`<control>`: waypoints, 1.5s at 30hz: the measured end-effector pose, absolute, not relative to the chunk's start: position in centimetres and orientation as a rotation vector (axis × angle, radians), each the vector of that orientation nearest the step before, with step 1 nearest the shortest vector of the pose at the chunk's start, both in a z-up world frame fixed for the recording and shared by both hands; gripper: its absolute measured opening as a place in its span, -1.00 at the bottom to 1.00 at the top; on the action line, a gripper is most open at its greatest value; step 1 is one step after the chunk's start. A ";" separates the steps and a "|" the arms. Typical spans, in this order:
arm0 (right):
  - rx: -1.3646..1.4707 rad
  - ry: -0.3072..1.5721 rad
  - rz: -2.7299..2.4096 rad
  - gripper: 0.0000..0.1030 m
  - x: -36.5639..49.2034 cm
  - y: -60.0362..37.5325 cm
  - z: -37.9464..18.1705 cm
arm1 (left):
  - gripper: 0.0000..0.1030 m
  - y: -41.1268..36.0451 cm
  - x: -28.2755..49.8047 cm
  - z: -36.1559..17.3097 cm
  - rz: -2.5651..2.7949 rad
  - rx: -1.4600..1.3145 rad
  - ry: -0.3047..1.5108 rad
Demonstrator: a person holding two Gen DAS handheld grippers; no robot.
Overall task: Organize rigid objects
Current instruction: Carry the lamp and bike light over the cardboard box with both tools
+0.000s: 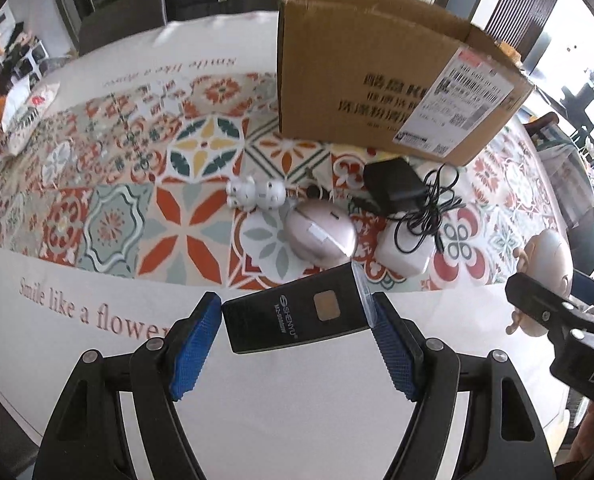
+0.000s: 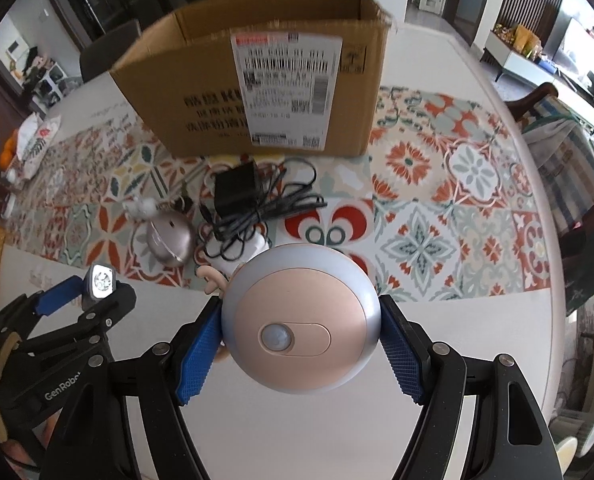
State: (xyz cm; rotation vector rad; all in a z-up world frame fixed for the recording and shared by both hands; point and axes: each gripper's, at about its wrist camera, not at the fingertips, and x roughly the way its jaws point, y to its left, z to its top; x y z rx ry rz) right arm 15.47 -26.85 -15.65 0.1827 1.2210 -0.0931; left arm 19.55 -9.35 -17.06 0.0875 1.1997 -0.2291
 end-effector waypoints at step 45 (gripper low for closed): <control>0.200 0.849 -0.130 0.45 20.9 -29.6 -2.5 | 0.45 -12.8 25.9 -1.0 -0.363 0.148 0.809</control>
